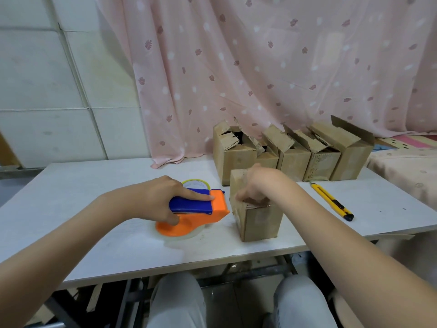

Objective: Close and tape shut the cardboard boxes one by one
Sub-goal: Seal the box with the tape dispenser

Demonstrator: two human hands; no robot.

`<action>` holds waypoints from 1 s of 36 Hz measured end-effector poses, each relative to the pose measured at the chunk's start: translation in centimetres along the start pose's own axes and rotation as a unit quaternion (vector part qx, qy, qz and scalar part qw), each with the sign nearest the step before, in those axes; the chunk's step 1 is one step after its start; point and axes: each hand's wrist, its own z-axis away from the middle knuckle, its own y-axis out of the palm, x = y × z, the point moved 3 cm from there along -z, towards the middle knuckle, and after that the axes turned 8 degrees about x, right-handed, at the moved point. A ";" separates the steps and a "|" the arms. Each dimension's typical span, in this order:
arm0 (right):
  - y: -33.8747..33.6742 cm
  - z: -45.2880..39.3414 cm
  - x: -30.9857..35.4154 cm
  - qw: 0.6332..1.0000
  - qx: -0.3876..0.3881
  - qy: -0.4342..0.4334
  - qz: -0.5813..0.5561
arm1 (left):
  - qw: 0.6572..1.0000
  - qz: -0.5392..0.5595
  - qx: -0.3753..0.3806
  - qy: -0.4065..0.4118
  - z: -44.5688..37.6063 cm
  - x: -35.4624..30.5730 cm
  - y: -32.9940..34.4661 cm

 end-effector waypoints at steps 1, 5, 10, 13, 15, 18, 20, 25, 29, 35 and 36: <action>-0.2 0.4 0.2 1.000 0.009 0.000 0.022 | 1.000 0.003 0.001 0.000 0.0 0.0 0.0; -1.0 1.5 0.4 0.998 0.022 -0.015 0.052 | 1.000 0.005 0.005 -0.006 0.1 -0.2 -0.1; -1.5 2.6 -1.3 0.999 0.036 -0.016 -0.036 | 1.000 0.009 -0.002 -0.011 0.7 -0.2 0.0; -1.4 2.2 -2.5 0.992 0.033 -0.021 -0.116 | 1.000 0.022 -0.016 -0.005 1.0 -0.3 0.0; -1.3 2.0 -3.2 0.986 0.037 -0.026 -0.162 | 0.999 0.030 -0.017 0.000 1.2 -0.5 0.0; -1.1 1.7 -4.0 0.974 0.046 -0.029 -0.219 | 0.999 0.033 -0.015 0.001 1.1 -0.7 -0.2; -1.0 1.7 -4.4 0.964 0.055 -0.027 -0.260 | 0.999 0.036 -0.018 -0.003 1.0 -0.8 -0.4; -0.4 1.2 -6.6 0.940 0.071 -0.030 -0.333 | 0.999 0.032 -0.024 -0.003 0.9 -0.8 -0.6; 0.5 1.1 -9.0 0.913 0.075 -0.034 -0.400 | 1.000 0.004 -0.006 -0.014 1.5 0.0 -0.2; 2.1 1.1 -9.7 0.874 0.071 -0.041 -0.479 | 1.000 0.018 -0.006 -0.006 1.1 0.0 0.2; 2.4 0.9 -9.8 0.868 0.073 -0.043 -0.489 | 1.000 0.019 -0.005 -0.006 0.9 0.0 0.2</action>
